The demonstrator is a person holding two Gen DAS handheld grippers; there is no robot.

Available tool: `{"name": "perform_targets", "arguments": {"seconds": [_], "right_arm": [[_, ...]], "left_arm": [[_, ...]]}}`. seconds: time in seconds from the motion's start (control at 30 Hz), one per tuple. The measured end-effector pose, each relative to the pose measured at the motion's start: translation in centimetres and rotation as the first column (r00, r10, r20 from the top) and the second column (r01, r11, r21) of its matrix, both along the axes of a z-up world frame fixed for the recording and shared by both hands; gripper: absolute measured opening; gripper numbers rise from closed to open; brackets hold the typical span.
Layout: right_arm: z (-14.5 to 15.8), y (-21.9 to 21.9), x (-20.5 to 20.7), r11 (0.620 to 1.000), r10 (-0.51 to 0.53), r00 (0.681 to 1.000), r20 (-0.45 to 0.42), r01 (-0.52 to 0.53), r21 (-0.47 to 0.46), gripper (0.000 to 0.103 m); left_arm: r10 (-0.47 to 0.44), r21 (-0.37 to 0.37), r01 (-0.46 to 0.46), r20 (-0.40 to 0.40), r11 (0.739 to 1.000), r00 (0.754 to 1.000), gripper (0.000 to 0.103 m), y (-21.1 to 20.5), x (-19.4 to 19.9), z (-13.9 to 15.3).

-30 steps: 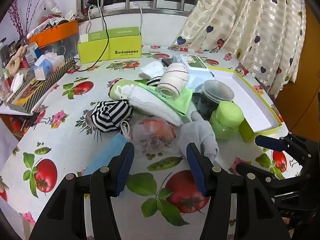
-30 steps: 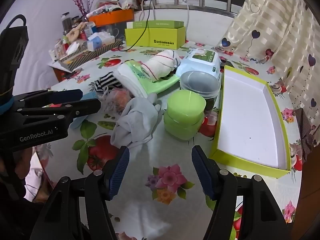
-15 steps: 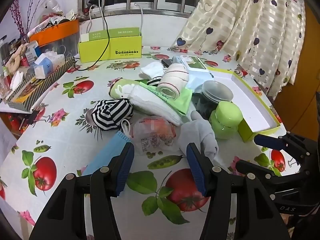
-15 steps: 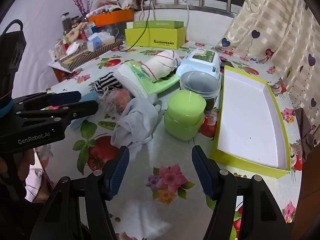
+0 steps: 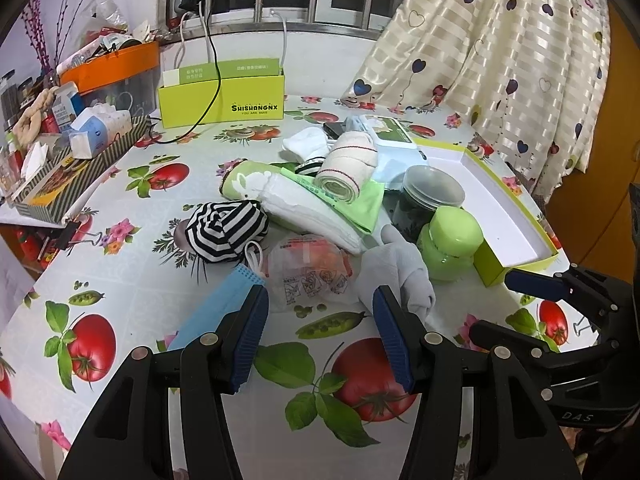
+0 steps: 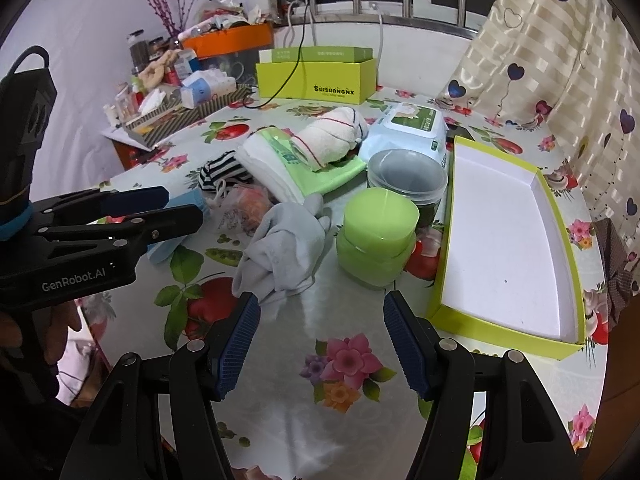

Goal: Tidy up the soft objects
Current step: 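Approach the grey sock with the right tool and the blue mask with the left tool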

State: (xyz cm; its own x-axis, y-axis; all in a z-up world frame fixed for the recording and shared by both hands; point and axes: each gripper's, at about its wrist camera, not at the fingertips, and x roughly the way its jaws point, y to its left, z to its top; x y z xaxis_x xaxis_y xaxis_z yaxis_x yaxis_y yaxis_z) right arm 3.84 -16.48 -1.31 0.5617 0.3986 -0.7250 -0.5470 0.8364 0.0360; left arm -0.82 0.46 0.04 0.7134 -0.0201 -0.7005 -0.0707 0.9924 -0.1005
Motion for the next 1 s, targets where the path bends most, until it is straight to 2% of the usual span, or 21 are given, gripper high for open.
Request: {"name": "perform_targets", "arguments": {"seconds": [0.53,1.0], "right_arm": [[0.32,0.52,-0.24,0.999,0.031,0.999,0.014,-0.031,0.017,0.066],[0.35,0.62,-0.27,0.999,0.031,0.999,0.012,-0.031,0.017,0.066]], "left_arm": [[-0.014,-0.028,0.015,0.018,1.0,1.0,0.056,0.57,-0.16,0.17],[0.018,-0.012,-0.018,0.004,1.0,1.0,0.056,0.84,-0.2,-0.18]]}}
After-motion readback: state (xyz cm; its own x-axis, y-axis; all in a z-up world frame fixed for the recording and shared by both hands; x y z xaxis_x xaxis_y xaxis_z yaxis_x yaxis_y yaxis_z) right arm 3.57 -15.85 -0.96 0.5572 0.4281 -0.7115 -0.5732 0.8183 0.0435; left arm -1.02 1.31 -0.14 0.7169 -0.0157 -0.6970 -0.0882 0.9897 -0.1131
